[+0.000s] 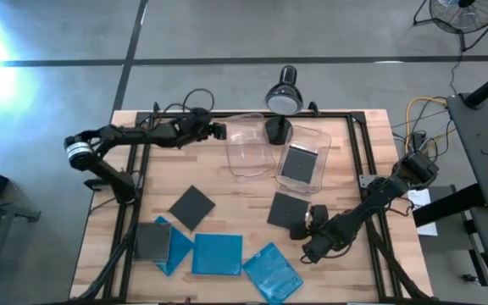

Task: Pick & place jewel cases by type
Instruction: Adjust the left transparent bin, then put the black CD case into the right transparent bin

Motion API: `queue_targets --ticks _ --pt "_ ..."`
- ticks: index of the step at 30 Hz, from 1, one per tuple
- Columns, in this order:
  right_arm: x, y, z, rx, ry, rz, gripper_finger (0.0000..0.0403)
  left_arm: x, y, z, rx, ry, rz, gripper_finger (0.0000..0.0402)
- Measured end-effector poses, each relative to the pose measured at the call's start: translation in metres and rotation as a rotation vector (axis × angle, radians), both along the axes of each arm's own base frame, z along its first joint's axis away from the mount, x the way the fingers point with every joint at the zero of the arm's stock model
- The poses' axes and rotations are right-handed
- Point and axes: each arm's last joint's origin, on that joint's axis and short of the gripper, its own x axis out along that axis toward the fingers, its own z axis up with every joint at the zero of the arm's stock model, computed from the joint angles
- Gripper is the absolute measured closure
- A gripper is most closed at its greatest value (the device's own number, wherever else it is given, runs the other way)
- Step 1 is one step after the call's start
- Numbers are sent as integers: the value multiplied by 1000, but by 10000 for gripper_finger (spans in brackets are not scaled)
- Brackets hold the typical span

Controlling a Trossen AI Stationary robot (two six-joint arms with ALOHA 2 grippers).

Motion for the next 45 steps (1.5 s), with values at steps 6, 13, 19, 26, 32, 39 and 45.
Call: queue_targets --ticks 6,13,19,26,32,39,45 --pt "-3 5 1 17 -3 16 172 -12 -15 48 78 89 -92 188" --pt "-10 1 0 12 37 -4 172 -22 -93 53 -50 74 -380 188" --pt "-15 -8 0 3 36 -19 172 -6 -176 25 -168 -124 -563 188" --pt "-20 -19 -1 -26 29 -40 172 21 -207 -6 -121 -148 -531 188" --pt "-19 -20 -1 -32 10 -35 172 68 -215 -22 -70 -58 -595 188" --pt "-13 -18 -1 -23 -61 -36 172 119 -224 -37 9 168 -703 188" --pt "-7 -16 -2 -15 -114 -43 172 147 -231 -55 91 305 -837 188"
